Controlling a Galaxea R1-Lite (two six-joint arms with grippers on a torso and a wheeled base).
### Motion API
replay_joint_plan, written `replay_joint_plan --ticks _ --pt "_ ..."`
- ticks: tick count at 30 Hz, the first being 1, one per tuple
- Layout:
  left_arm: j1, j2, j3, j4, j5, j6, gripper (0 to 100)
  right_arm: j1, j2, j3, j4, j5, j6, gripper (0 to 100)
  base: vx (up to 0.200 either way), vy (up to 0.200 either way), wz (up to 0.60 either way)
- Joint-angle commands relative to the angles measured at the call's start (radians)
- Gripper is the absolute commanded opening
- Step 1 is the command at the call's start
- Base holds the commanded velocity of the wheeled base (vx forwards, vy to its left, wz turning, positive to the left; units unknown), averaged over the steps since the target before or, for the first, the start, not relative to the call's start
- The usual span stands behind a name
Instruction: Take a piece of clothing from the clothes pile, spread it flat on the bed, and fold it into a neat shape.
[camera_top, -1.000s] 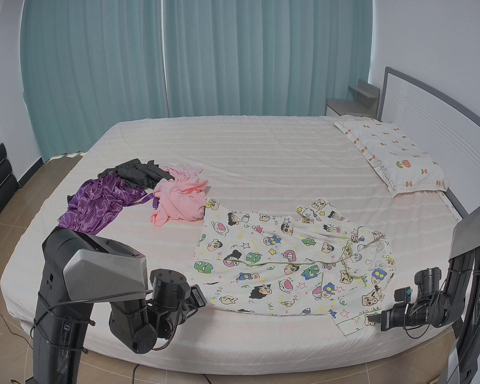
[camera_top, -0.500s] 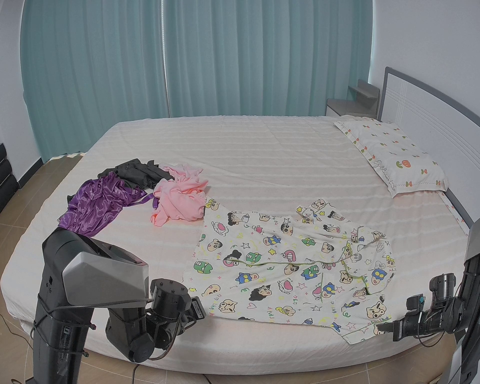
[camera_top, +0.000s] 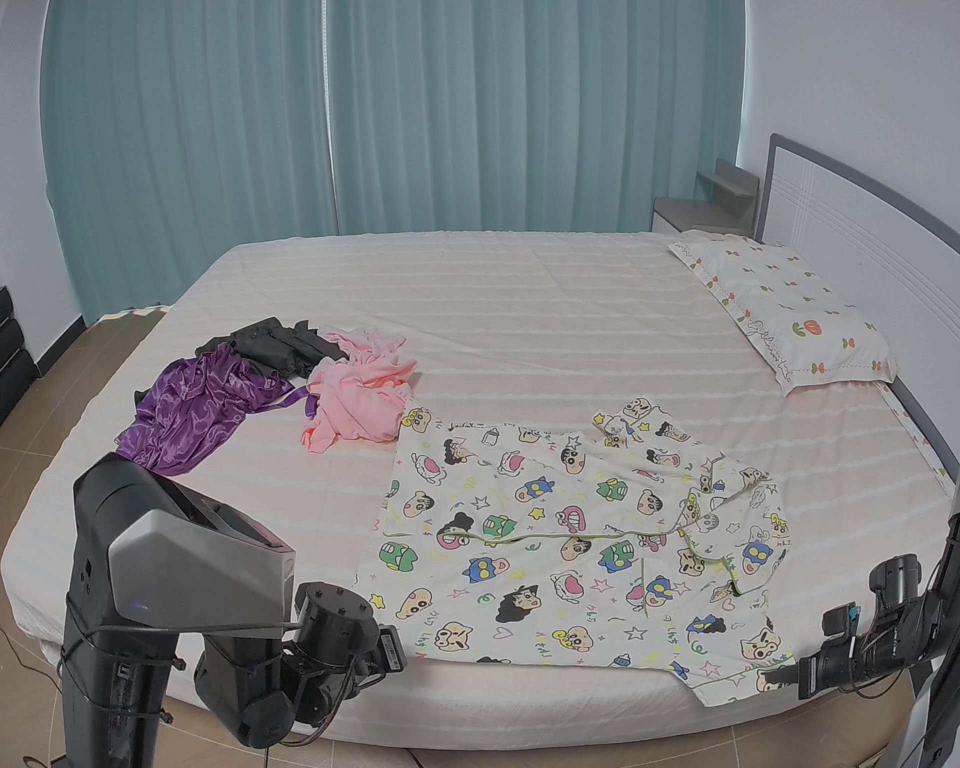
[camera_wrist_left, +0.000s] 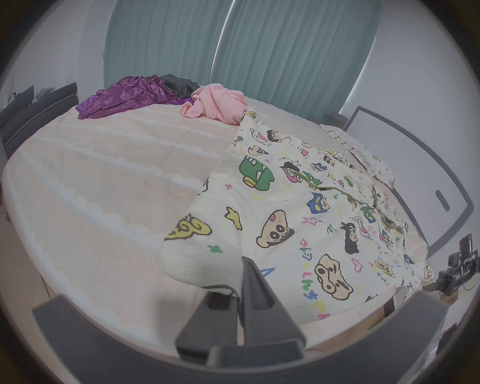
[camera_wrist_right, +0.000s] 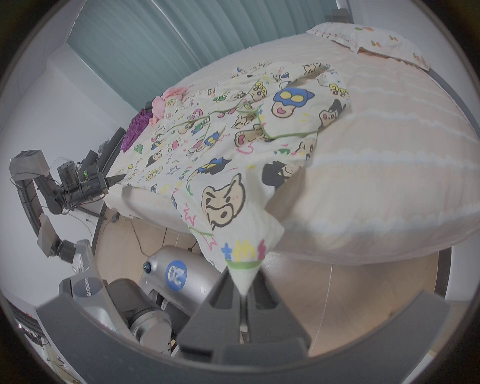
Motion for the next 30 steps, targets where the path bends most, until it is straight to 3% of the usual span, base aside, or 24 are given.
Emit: replay_joint_plan --ticks 1,9,19,20,21,28,30 --pt "-0.034 -0.005 0.032 0.0 0.0 0.006 0 -0.004 -0.038 0.018 0.037 -0.01 -0.03 0 0.0 0.0 0.0" --pt "-0.086 -0.003 0.08 0.0 -0.002 0.006 0 -0.004 -0.041 0.018 0.091 -0.064 -0.066 0 0.0 0.0 0.0" --pt "-0.088 -0.003 0.075 0.0 -0.003 0.002 0 0.003 -0.051 0.018 0.134 -0.088 -0.092 0 0.0 0.0 0.0" --pt "-0.088 -0.003 0.075 0.0 -0.003 0.002 0 0.003 -0.051 0.018 0.134 -0.088 -0.092 100 0.0 0.0 0.0" --pt "-0.092 -0.003 0.078 0.0 -0.002 0.0 100 0.004 -0.053 0.018 0.141 -0.093 -0.092 100 0.0 0.0 0.0" --pt "-0.094 -0.012 0.098 -0.001 0.001 -0.003 100 0.006 -0.093 0.018 0.192 -0.1 -0.095 100 0.0 0.0 0.0" --pt "-0.094 -0.091 0.151 -0.032 0.001 -0.029 100 0.003 -0.2 0.018 0.25 -0.093 -0.092 100 0.0 0.0 0.0"
